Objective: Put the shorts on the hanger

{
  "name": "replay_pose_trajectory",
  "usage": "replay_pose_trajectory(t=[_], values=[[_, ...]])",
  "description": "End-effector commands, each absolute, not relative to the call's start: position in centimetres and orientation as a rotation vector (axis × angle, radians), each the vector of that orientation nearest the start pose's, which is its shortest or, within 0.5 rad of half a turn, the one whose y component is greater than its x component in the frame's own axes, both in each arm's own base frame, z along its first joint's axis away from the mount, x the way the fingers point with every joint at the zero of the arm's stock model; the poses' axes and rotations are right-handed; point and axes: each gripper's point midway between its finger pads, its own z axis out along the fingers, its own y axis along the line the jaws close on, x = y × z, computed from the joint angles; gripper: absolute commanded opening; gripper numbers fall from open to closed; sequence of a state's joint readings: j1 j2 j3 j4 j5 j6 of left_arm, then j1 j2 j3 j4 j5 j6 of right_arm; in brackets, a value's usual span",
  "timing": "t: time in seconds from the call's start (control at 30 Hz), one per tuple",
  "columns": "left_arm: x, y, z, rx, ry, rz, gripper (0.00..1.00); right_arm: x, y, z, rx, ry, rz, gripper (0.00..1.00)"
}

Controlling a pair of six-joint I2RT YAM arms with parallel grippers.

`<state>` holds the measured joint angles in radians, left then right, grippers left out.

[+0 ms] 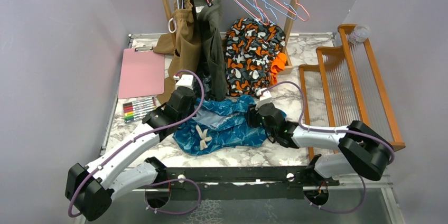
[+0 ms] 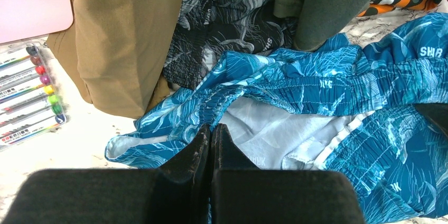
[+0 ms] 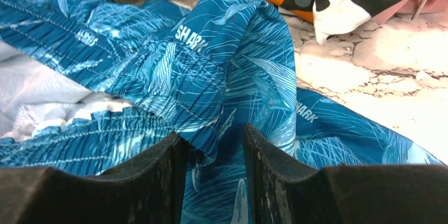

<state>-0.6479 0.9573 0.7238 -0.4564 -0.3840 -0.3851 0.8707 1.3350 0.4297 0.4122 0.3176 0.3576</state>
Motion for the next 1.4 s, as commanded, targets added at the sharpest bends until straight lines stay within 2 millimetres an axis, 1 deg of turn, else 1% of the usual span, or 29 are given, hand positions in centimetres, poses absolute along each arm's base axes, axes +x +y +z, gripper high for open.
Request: replay_pose_trajectory(t=[0.0, 0.1, 0.3, 0.4, 0.5, 0.57, 0.6, 0.63, 0.7, 0.73, 0.77, 0.8, 0.87, 0.93, 0.97, 1.03, 1.1, 1.2, 1.3, 1.37], values=[[26.1, -12.9, 15.4, 0.060, 2.164, -0.152, 0.00, 27.8, 25.3, 8.4, -0.261, 1.960, 0.434, 0.42], [26.0, -13.2, 15.4, 0.067, 2.164, -0.172, 0.00, 28.1, 26.3, 9.2, -0.262, 1.940, 0.479, 0.38], [25.7, -14.4, 15.4, 0.107, 2.163, -0.245, 0.00, 28.2, 29.1, 11.0, -0.289, 1.919, 0.607, 0.32], [25.6, -14.9, 15.4, 0.129, 2.162, -0.279, 0.00, 28.3, 30.2, 11.5, -0.297, 1.926, 0.649, 0.30], [25.5, -15.3, 15.5, 0.146, 2.160, -0.305, 0.00, 28.5, 31.2, 11.3, -0.301, 1.959, 0.668, 0.26], [25.5, -15.5, 15.5, 0.154, 2.160, -0.315, 0.00, 28.7, 31.8, 10.9, -0.313, 1.995, 0.662, 0.24], [25.5, -15.5, 15.5, 0.156, 2.162, -0.316, 0.00, 28.7, 31.9, 10.5, -0.318, 2.018, 0.651, 0.21], [25.5, -15.6, 15.5, 0.158, 2.160, -0.318, 0.00, 28.8, 31.9, 10.2, -0.318, 2.040, 0.635, 0.15], [25.4, -15.6, 15.6, 0.167, 2.157, -0.319, 0.00, 28.8, 31.4, 9.5, -0.310, 2.091, 0.584, 0.04], [25.4, -15.5, 15.8, 0.168, 2.153, -0.319, 0.00, 28.6, 31.1, 9.2, -0.317, 2.114, 0.564, 0.02], [25.3, -15.4, 15.8, 0.167, 2.151, -0.317, 0.04, 28.4, 30.6, 9.0, -0.326, 2.131, 0.543, 0.01], [25.3, -15.3, 16.0, 0.163, 2.144, -0.315, 0.13, 28.1, 30.2, 9.0, -0.339, 2.139, 0.530, 0.01], [25.2, -15.1, 16.3, 0.155, 2.131, -0.312, 0.34, 27.4, 29.4, 9.3, -0.378, 2.143, 0.514, 0.01], [25.1, -15.0, 16.6, 0.151, 2.121, -0.314, 0.52, 26.7, 28.5, 9.7, -0.420, 2.141, 0.494, 0.01], [25.1, -14.9, 16.7, 0.150, 2.118, -0.313, 0.59, 26.3, 28.0, 9.9, -0.442, 2.140, 0.484, 0.01], [25.1, -14.8, 16.8, 0.150, 2.118, -0.305, 0.68, 25.6, 27.0, 10.0, -0.498, 2.149, 0.449, 0.01], [25.1, -14.9, 17.0, 0.173, 2.119, -0.301, 0.74, 24.8, 26.0, 9.9, -0.546, 2.161, 0.418, 0.01], [25.0, -15.0, 17.6, 0.252, 2.121, -0.283, 0.80, 23.8, 25.0, 10.5, -0.605, 2.151, 0.415, 0.01], [24.9, -15.0, 18.1, 0.368, 2.121, -0.249, 0.83, 23.1, 24.4, 11.1, -0.616, 2.145, 0.422, 0.01], [24.6, -15.4, 18.4, 0.455, 2.123, -0.254, 0.84, 22.9, 24.2, 11.6, -0.610, 2.149, 0.429, 0.01]])
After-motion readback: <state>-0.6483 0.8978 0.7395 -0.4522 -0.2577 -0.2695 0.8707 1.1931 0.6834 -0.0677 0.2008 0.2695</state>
